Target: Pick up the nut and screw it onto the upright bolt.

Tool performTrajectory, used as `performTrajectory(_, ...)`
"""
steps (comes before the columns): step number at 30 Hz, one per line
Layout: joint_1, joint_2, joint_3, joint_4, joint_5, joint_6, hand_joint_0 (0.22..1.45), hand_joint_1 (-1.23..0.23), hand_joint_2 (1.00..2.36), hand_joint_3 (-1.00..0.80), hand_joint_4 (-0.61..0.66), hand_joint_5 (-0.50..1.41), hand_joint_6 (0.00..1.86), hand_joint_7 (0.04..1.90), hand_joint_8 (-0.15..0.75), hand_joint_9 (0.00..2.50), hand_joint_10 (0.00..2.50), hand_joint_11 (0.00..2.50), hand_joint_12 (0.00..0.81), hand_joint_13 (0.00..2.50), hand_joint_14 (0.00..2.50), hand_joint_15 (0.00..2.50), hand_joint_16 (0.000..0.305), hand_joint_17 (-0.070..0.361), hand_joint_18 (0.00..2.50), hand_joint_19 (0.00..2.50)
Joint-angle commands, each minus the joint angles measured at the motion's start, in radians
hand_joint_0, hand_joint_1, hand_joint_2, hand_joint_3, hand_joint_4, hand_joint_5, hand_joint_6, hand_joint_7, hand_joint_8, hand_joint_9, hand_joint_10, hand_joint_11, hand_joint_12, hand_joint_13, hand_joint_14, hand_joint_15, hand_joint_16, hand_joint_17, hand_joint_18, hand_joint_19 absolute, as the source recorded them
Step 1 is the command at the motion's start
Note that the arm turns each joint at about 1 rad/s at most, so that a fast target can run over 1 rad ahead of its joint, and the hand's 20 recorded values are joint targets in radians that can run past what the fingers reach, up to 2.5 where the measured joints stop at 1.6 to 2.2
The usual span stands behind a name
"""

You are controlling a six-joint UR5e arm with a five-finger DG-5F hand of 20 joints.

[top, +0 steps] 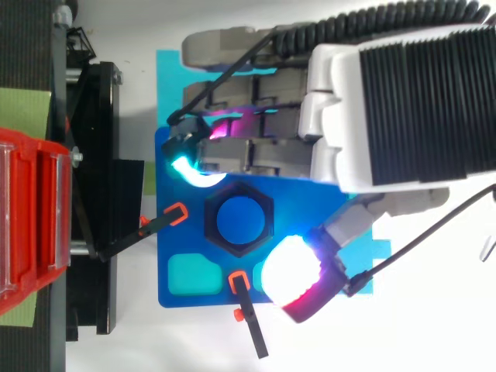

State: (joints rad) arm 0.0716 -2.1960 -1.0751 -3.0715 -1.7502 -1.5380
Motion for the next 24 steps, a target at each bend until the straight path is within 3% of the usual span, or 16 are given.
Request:
performTrajectory(1,0.017,-0.001,-0.017,0.089,0.012,0.027,0.49,-0.13,1.00,-0.50,0.18,-0.14,0.50,0.66,0.226,0.71,0.00,0.00,0.282,0.41,0.00,0.00,0.027,0.061,0.00,0.00)
performTrajectory(11,0.040,-0.001,-0.019,0.059,0.043,0.030,0.49,-0.12,1.00,-0.50,0.20,-0.13,0.50,0.73,0.237,0.69,0.00,0.00,0.288,0.37,0.00,0.00,0.027,0.061,0.00,0.00)
performTrajectory(16,0.042,-0.001,-0.017,0.056,0.061,0.049,0.49,-0.12,1.00,-0.50,0.20,-0.12,0.50,0.75,0.242,0.68,0.00,0.00,0.288,0.37,0.00,0.00,0.027,0.061,0.00,0.00)
performTrajectory(20,0.050,-0.008,-0.017,0.056,0.104,0.078,0.50,-0.12,1.00,-0.50,0.21,-0.12,0.50,0.76,0.244,0.69,0.00,0.00,0.288,0.37,0.00,0.00,0.027,0.061,0.00,0.00)
performTrajectory(24,0.053,-0.019,-0.019,0.056,0.109,0.091,0.50,-0.12,1.00,-0.50,0.21,-0.12,0.50,0.77,0.245,0.69,0.00,0.00,0.289,0.37,0.00,0.00,0.027,0.061,0.00,0.00)
